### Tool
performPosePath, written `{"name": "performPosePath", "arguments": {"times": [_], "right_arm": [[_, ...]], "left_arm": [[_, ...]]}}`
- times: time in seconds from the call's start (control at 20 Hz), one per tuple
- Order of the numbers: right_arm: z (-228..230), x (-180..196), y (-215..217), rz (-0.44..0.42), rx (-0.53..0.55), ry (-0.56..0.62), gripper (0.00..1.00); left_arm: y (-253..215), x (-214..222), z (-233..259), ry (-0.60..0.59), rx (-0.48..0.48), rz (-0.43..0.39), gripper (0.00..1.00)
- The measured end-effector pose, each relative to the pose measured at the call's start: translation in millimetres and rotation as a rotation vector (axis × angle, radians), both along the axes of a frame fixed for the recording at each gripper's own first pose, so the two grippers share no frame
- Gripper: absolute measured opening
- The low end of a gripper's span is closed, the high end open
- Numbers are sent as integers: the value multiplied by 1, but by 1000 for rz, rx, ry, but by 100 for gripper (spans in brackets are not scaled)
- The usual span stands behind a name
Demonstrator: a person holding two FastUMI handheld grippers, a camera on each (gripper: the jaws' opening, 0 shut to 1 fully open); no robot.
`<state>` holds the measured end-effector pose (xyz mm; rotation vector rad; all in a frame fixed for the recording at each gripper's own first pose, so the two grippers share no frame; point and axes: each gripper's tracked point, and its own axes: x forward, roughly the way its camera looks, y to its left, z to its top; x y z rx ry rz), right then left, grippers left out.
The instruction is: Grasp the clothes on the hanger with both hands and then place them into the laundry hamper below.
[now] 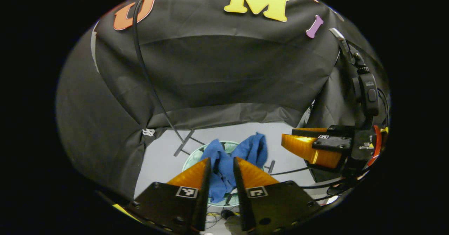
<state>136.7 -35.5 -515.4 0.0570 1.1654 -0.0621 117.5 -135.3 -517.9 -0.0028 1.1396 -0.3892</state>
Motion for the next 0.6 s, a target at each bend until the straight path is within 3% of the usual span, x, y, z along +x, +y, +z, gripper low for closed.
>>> {"name": "performPosePath", "arguments": {"times": [0.15, 0.25, 0.35, 0.6], "right_arm": [[18, -3, -4, 6, -16, -27, 51], [32, -4, -5, 8, -19, -54, 58], [50, -2, -5, 13, -28, -94, 63], [121, 0, 2, 54, -78, -264, 75]], "left_arm": [[4, -4, 7, 2, 9, 4, 76], [4, -5, 16, 7, -8, 18, 83], [5, -4, 36, -3, -18, 36, 100], [30, -1, 89, -106, -9, 62, 97]]}}
